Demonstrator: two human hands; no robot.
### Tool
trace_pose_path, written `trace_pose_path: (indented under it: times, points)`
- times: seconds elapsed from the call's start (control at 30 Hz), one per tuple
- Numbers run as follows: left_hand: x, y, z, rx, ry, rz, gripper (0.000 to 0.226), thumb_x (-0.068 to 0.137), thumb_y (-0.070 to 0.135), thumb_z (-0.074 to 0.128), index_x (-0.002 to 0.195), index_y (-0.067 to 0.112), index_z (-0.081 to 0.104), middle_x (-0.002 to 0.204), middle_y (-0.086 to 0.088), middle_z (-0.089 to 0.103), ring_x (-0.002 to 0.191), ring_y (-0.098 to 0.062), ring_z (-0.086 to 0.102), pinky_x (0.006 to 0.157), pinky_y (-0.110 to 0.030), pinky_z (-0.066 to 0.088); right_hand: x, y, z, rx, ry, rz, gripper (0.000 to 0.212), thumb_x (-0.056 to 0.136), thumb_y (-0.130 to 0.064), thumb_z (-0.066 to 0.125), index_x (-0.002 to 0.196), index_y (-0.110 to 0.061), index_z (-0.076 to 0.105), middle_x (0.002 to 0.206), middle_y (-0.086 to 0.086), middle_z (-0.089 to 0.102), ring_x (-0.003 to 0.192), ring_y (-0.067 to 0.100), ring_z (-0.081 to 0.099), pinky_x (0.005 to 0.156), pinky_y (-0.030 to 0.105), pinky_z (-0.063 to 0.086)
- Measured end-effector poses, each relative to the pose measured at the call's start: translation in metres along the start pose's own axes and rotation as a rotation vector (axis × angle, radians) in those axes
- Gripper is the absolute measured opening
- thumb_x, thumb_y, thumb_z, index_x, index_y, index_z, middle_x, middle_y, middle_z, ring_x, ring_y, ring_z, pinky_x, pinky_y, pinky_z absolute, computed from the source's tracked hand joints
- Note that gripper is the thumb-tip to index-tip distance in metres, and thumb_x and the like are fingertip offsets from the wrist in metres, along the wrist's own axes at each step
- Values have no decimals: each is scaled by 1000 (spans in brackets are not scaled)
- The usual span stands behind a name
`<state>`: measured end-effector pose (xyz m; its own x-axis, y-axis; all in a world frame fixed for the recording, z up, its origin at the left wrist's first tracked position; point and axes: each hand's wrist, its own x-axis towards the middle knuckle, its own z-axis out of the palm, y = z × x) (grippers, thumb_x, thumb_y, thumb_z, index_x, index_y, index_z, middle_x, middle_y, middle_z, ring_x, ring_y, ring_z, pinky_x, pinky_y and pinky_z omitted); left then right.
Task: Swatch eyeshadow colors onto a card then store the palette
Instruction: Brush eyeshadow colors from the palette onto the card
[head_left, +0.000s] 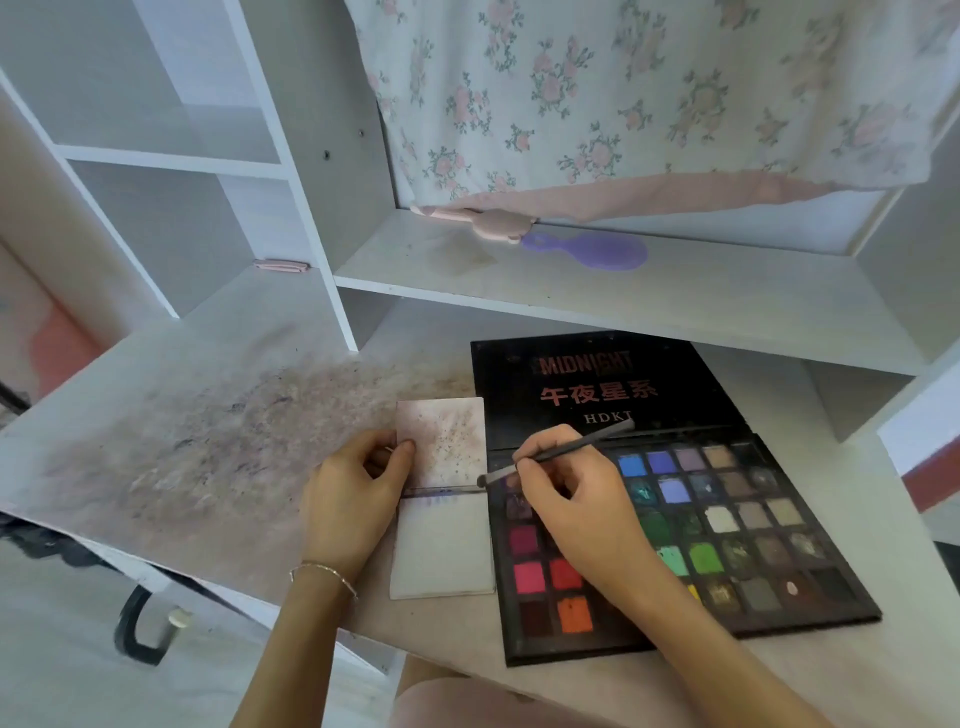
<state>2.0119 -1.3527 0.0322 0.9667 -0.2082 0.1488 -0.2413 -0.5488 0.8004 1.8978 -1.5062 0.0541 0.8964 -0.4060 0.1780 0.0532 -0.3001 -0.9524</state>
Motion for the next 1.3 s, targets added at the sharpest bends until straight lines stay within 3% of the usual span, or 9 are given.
trace_pose_path:
  times: [0.23,0.8,1.3]
  points:
    - [0,0,-1,30,-8,18,5,84,28,62,81,31,63,68,13,63,67,-11,59,59,-27,44,0,4,9,-99,-58,-15,13,86,-13,55,80,-25,58,71,5,65,68,16,61,63,32,51]
    - [0,-1,0,24,7,22,7,84,27,62,78,32,63,64,13,62,66,-15,59,60,-29,47,2,5,10,-198,-130,29,12,85,-14,55,78,-24,57,72,-5,63,69,2,57,57,11,46]
    - [1,-1,1,27,11,-1,6,83,27,62,78,30,64,63,11,61,65,-14,59,58,-26,43,2,4,10,-229,-141,-6,8,87,-14,53,83,-20,57,72,-4,62,63,-2,54,53,10,42]
